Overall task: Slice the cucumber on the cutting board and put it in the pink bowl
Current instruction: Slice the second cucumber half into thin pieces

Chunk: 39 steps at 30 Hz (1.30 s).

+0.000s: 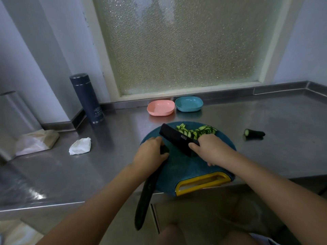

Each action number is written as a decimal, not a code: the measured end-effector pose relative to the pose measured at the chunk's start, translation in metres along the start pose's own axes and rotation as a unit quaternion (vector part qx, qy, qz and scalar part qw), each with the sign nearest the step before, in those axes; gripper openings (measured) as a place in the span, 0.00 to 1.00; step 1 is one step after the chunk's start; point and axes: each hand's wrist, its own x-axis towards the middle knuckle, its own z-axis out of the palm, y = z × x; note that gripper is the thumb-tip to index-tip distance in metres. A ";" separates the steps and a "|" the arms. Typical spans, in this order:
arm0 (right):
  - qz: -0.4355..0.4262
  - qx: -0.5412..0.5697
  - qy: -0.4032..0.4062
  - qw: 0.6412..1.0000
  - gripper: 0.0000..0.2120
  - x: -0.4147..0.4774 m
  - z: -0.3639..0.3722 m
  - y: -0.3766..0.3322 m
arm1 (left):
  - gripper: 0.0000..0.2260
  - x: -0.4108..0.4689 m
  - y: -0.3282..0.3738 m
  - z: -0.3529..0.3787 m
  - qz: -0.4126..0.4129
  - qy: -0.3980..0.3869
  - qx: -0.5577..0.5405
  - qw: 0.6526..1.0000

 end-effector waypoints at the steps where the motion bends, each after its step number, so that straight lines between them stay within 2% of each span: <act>1: -0.005 0.010 0.008 1.000 0.22 0.001 -0.004 0.000 | 0.14 0.006 0.001 0.002 -0.004 -0.002 -0.003 1.000; 5: -0.044 0.030 0.084 0.995 0.19 0.004 -0.033 0.005 | 0.13 0.019 0.005 0.012 -0.023 -0.009 -0.038 0.999; 8: -0.069 -0.070 0.130 0.987 0.17 0.001 -0.053 0.008 | 0.14 0.019 0.008 0.009 -0.042 0.013 -0.057 0.997; 11: -0.057 -0.166 0.141 0.974 0.15 -0.005 -0.059 0.012 | 0.28 0.012 0.013 -0.004 -0.060 0.059 -0.062 0.995; 15: -0.036 -0.223 0.166 0.960 0.11 -0.007 -0.053 0.017 | 0.45 -0.002 0.038 -0.013 0.053 0.089 0.012 0.995; 18: -0.014 -0.256 0.167 0.952 0.09 -0.006 -0.049 0.017 | 0.48 0.007 0.055 -0.001 0.133 0.048 0.059 0.988; 23: -0.004 -0.310 0.173 0.935 0.08 -0.009 -0.038 0.017 | 0.50 0.027 0.069 0.022 0.168 -0.005 0.087 0.982; 29: -0.008 -0.334 0.195 0.922 0.09 -0.017 -0.029 0.023 | 0.46 0.036 0.073 0.036 0.189 -0.020 0.093 0.977; 39: -0.050 -0.331 0.222 0.915 0.12 -0.025 -0.030 0.028 | 0.43 0.042 0.071 0.039 0.236 0.030 0.089 0.967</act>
